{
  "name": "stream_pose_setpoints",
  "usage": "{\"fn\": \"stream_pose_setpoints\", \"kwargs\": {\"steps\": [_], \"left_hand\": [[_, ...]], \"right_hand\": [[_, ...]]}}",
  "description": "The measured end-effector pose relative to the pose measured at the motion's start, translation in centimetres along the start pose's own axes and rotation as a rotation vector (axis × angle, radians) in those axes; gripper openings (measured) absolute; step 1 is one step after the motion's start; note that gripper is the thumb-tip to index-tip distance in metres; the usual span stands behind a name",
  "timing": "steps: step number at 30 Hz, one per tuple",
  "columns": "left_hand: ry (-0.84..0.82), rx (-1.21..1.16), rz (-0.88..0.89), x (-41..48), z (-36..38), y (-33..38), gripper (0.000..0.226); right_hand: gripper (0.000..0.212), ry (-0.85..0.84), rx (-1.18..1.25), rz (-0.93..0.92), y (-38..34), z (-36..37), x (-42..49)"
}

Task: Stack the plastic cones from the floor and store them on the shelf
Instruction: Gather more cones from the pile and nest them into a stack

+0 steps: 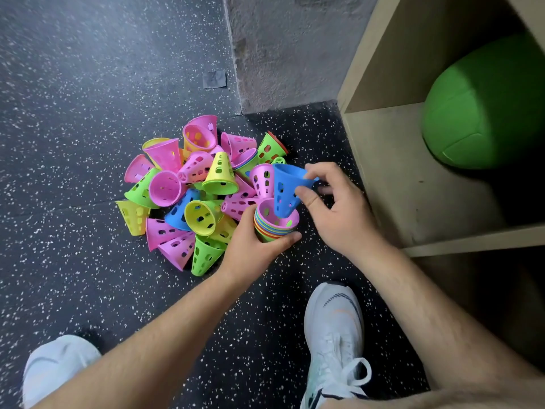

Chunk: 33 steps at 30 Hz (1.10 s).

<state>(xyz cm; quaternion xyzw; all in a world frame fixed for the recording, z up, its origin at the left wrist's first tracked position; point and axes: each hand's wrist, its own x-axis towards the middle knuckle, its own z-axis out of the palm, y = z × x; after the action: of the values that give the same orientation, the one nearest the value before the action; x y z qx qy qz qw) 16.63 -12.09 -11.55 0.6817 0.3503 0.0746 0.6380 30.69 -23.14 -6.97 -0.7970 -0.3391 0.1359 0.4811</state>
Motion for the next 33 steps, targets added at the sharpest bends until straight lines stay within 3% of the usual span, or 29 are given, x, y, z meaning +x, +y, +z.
{"fn": "stream_pose_setpoints", "kwargs": {"steps": [6,10,13,17,23,30,33], "left_hand": [[0.058,-0.018,0.017,0.0,-0.9,0.8,0.057],[0.116,-0.007,0.014,-0.3,-1.7,0.7,0.064],[0.140,-0.007,0.000,-0.6,-2.0,1.0,0.061],[0.159,-0.007,0.012,-1.1,-2.2,0.8,0.059],[0.160,-0.014,0.000,-1.2,-2.6,0.5,0.064],[0.137,-0.027,0.013,-0.8,-2.7,0.2,0.059],[0.122,-0.026,0.008,-0.7,-2.8,0.0,0.061]], "right_hand": [[0.026,-0.262,0.015,0.013,-0.1,1.2,-0.9],[0.028,-0.169,0.122,0.115,0.8,2.7,1.0],[0.032,-0.157,-0.091,0.061,2.3,3.7,3.4],[0.040,-0.279,-0.301,-0.007,2.8,4.4,6.6],[0.062,-0.500,-0.492,0.039,2.9,5.8,8.3],[0.022,-0.378,-0.342,0.033,3.4,5.6,6.1],[0.015,-0.265,-0.281,-0.030,3.3,4.7,4.9]]}}
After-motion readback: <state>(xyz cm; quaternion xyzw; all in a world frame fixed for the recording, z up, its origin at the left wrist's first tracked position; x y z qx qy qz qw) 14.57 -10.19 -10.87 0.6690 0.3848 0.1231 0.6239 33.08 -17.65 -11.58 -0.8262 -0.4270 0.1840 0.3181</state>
